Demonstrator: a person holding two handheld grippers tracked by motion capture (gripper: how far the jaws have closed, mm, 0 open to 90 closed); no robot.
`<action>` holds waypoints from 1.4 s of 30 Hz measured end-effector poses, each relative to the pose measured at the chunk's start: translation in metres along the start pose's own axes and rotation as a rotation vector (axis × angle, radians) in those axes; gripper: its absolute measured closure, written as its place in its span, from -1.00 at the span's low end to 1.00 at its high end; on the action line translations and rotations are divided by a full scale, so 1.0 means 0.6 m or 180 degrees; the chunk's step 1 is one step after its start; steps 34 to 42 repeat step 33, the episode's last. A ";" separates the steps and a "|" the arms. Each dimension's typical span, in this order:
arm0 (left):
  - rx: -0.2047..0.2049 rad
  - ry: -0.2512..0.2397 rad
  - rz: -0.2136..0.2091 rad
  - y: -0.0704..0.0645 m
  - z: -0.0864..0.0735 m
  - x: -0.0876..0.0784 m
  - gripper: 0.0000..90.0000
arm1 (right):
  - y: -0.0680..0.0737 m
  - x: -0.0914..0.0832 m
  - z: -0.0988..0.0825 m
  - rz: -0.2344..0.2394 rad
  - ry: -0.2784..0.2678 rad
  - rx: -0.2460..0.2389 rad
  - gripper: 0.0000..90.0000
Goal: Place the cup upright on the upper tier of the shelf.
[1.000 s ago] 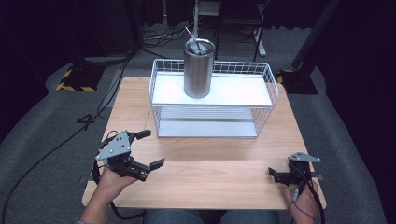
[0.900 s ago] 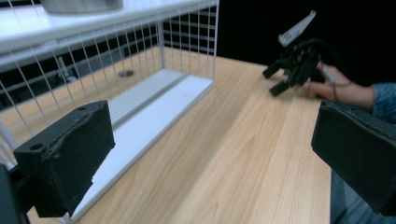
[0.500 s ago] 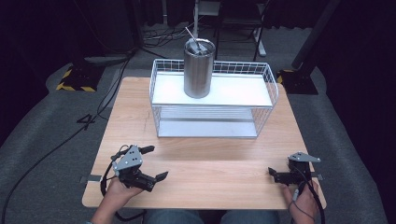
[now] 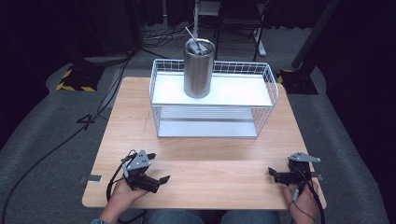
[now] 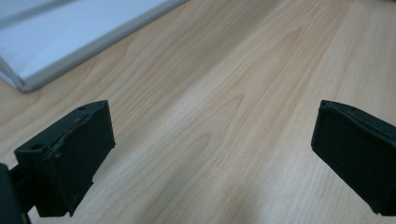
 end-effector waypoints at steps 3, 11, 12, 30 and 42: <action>-0.0058 0.0116 0.0066 0.004 -0.011 0.004 -1.00 | 0.000 0.000 0.000 0.0000 0.0000 0.0001 -1.00; -0.0141 0.0414 0.0253 0.016 -0.034 0.010 -1.00 | 0.000 0.000 0.000 0.0000 0.0000 0.0000 -1.00; -0.0113 0.0444 0.0258 0.016 -0.036 0.011 -0.99 | 0.000 0.000 0.000 0.0000 0.0000 0.0001 -1.00; 0.0011 0.0745 0.0381 0.005 -0.049 0.027 -0.99 | 0.000 0.000 0.000 0.0000 0.0000 0.0000 -1.00; -0.0002 0.0739 0.0414 0.005 -0.049 0.027 -0.99 | 0.000 0.000 0.000 0.0000 0.0000 0.0001 -1.00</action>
Point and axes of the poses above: each handheld gripper's, and its own axes: x roughly forward along the jaws, z roughly out of its top, y roughly to its left, the point moved 9 cm from there along x, roughly forward along the jaws, and after that the axes turned 14 degrees about -y, right-handed, at the moved point
